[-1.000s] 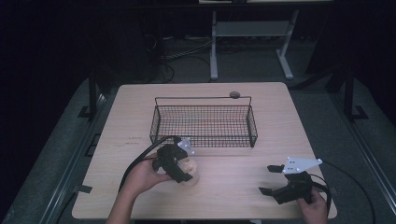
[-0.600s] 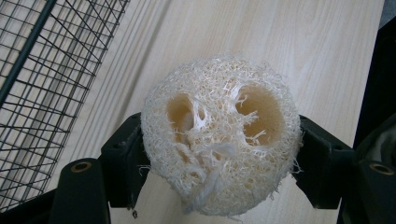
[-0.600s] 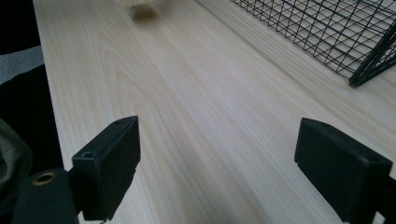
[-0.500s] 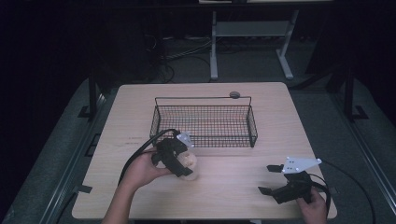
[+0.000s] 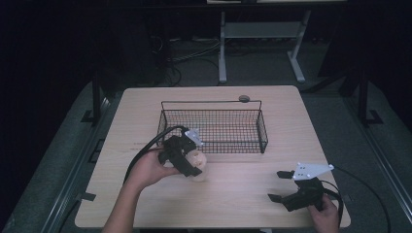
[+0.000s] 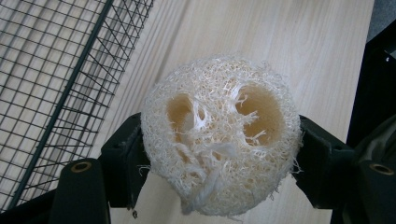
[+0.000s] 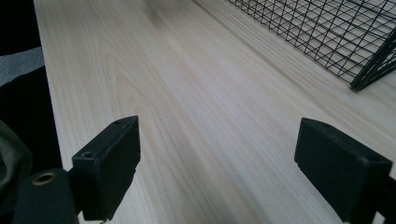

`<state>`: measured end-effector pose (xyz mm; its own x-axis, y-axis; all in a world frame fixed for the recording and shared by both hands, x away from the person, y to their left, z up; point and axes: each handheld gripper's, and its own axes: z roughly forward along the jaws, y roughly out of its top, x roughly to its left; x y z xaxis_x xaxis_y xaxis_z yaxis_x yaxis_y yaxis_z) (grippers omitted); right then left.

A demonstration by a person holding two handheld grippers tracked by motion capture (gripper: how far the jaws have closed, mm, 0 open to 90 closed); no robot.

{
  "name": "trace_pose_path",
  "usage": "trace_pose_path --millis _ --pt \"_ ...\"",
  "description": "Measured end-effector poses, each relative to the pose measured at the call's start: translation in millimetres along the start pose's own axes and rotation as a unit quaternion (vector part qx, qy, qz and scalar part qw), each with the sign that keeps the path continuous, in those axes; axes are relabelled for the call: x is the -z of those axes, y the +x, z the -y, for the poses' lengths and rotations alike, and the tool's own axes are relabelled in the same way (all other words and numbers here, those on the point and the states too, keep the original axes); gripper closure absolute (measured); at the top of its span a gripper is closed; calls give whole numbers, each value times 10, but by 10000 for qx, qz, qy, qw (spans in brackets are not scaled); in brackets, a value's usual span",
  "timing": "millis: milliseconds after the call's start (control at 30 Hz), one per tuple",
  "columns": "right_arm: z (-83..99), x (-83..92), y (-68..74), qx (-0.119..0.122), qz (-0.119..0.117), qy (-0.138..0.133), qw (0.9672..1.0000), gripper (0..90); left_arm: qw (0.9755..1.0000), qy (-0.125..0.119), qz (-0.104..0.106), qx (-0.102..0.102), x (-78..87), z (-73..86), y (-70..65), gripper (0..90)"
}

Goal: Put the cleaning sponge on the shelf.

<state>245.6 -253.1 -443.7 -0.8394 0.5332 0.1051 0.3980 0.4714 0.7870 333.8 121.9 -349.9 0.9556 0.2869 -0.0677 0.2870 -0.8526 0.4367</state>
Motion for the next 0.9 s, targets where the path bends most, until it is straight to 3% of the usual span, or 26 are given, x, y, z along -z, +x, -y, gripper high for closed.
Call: trace_pose_path --millis 267,900 --pt "-3 -1 -4 8 3 -10 10000 138 10000 43 -45 -30 125 -91 52 277" --pt "-7 -10 -24 -2 -10 -18 10000 138 9997 -118 -184 82 456 -320 305 276"
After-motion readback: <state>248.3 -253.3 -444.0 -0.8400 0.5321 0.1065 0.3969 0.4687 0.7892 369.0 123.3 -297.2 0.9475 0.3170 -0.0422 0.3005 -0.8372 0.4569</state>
